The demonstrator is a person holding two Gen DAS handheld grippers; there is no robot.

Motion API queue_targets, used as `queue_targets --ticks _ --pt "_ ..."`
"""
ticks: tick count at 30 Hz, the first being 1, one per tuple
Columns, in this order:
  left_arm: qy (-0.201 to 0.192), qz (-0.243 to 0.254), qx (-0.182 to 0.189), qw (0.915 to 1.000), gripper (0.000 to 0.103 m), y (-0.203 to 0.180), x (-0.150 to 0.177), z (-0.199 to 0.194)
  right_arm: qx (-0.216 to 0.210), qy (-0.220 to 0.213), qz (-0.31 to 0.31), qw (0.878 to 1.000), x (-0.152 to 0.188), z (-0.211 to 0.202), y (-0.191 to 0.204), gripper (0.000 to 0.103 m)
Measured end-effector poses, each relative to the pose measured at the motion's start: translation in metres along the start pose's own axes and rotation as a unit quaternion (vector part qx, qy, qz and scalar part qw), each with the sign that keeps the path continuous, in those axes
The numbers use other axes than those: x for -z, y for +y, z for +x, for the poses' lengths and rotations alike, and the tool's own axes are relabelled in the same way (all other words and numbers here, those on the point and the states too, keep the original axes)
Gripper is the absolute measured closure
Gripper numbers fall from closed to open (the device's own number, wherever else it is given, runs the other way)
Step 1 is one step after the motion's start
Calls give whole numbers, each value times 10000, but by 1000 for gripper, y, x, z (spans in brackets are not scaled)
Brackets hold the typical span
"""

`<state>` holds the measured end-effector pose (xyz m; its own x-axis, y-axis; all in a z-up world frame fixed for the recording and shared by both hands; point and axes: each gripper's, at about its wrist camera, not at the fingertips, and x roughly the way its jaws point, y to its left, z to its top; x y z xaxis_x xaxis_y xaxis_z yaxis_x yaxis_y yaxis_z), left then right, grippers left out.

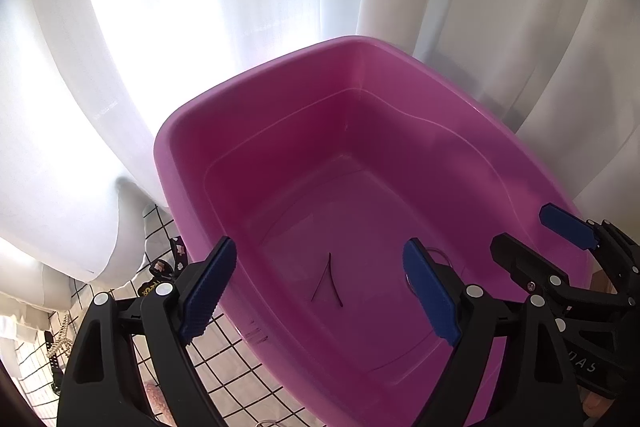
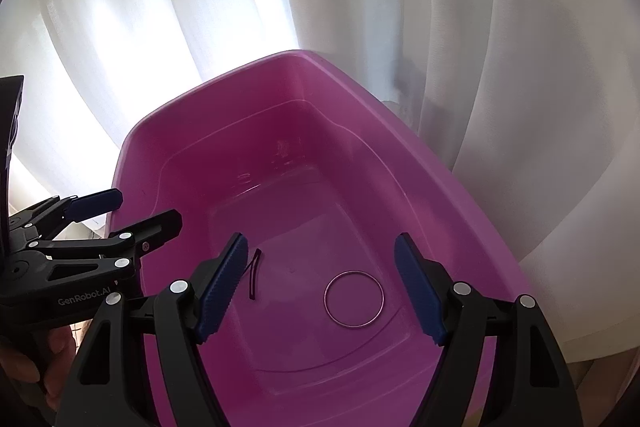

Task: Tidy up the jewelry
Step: 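Withdraw both open tools from the pink tub back over the table, then grasp the pink strawberry headband with the left tool while the right tool grasps the silver bangle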

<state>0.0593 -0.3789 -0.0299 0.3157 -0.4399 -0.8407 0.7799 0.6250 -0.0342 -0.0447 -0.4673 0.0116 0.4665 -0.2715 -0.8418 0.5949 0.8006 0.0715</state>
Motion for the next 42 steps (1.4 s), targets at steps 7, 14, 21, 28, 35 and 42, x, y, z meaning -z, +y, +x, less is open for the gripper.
queue_targets --ticks 7,14,21,28,35,42 --pt "-149 -192 -70 9997 16 14 3 -15 -105 -87 22 9999 3 -5 10 31" --pt "-398 -510 -114 9978 11 46 17 -49 -372 -269 -69 9989 5 -23 33 31" --pt "-564 -866 -410 9938 8 103 53 -90 -672 -488 -395 9958 17 -53 75 31" --pt "-734 -1335 -978 9835 7 174 113 -139 -1120 -618 -838 9882 38 -81 119 31" --pt "-559 -1879 -1921 9616 7 240 202 -172 -1492 -502 -1310 9788 71 -89 157 31" --pt "-387 -2814 -2133 9348 7 265 281 -174 -1763 -58 -1685 9698 115 -80 199 31"
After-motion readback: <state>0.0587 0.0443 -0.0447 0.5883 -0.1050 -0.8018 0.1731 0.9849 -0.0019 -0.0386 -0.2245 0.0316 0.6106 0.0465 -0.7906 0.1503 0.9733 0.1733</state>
